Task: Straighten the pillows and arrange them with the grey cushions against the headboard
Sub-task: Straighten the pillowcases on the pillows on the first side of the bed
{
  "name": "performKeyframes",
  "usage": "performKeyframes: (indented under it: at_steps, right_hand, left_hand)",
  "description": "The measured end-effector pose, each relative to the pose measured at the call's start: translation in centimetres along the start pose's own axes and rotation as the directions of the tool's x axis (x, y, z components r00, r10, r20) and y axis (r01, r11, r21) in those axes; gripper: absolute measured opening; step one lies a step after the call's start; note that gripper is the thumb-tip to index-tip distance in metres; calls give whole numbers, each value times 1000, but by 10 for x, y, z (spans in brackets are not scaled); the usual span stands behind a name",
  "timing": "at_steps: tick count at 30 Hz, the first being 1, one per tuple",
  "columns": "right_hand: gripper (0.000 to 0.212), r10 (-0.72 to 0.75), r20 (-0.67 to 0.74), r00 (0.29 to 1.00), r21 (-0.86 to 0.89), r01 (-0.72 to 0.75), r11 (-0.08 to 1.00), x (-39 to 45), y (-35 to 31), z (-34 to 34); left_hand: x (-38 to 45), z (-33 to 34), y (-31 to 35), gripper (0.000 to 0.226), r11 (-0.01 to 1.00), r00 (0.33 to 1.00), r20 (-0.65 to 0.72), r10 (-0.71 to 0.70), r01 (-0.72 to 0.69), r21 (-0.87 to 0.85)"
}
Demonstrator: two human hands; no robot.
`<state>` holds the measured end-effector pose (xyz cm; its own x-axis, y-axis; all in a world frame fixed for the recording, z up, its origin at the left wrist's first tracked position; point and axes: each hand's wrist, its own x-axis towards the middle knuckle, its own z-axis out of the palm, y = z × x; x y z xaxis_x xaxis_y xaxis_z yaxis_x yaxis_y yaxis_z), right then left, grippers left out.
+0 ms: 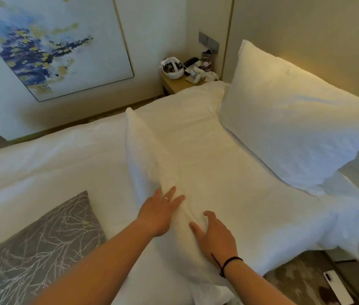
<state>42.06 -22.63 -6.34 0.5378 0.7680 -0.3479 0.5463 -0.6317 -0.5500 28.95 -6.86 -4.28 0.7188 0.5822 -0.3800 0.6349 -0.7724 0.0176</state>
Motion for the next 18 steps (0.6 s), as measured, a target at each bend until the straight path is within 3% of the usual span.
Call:
performKeyframes:
  at_steps: [4, 7, 10, 12, 15, 18]
  right_hand:
    - [39, -9, 103, 995, 410, -34, 911, 7, 24, -16]
    - [18, -61, 31, 998, 521, 36, 853, 6, 34, -32]
    - [27, -87, 17, 996, 517, 65, 853, 7, 52, -48]
    - [32, -18, 132, 991, 561, -60, 826, 14, 67, -57]
    - [34, 103, 425, 899, 687, -395, 610, 25, 80, -65]
    - [30, 80, 486, 870, 677, -433, 595, 27, 80, -72]
  left_hand:
    - [2, -3, 29, 81, 993, 994, 11, -108, 107, 57]
    - [-1, -9, 45, 89, 986, 993, -5, -121, 121, 113]
    - [-1, -15, 64, 92, 979, 992, -12, -123, 123, 165]
    - [3, -18, 74, 90, 972, 993, 20, -115, 108, 210]
    - [13, -23, 87, 86, 963, 990, 65, -124, 105, 247]
    - [23, -31, 98, 80, 958, 991, 71, -116, 93, 273]
